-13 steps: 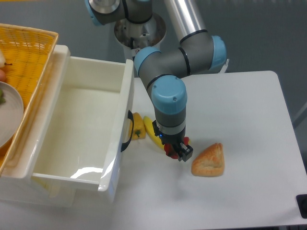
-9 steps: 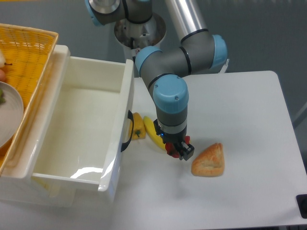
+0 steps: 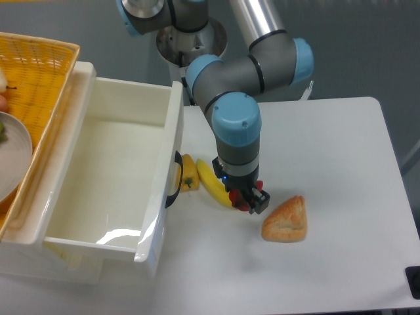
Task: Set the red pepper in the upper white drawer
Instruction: 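Lower the gripper onto the red bell pepper and close on it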
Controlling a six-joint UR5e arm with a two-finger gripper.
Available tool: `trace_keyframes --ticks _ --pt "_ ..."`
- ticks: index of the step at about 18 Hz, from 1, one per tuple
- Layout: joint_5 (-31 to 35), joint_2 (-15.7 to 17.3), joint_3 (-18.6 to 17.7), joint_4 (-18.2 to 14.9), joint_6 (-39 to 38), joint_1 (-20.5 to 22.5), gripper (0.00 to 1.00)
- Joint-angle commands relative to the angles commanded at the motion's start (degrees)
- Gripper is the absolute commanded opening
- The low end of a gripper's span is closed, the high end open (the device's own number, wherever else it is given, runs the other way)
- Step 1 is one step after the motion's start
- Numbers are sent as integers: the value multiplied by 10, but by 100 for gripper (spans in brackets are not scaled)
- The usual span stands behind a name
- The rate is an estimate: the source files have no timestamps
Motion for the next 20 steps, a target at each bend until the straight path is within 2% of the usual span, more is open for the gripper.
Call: trace_keyframes --ticks 7,9,13,18,20 --pt "-17 15 15 -1 -68 10 51" --pt "-46 18 18 -1 -91 19 51" --pt "-99 45 18 -1 -219 26 51" --pt "-152 53 18 -1 -297 29 51" --pt "-177 70 16 -1 -328 33 51"
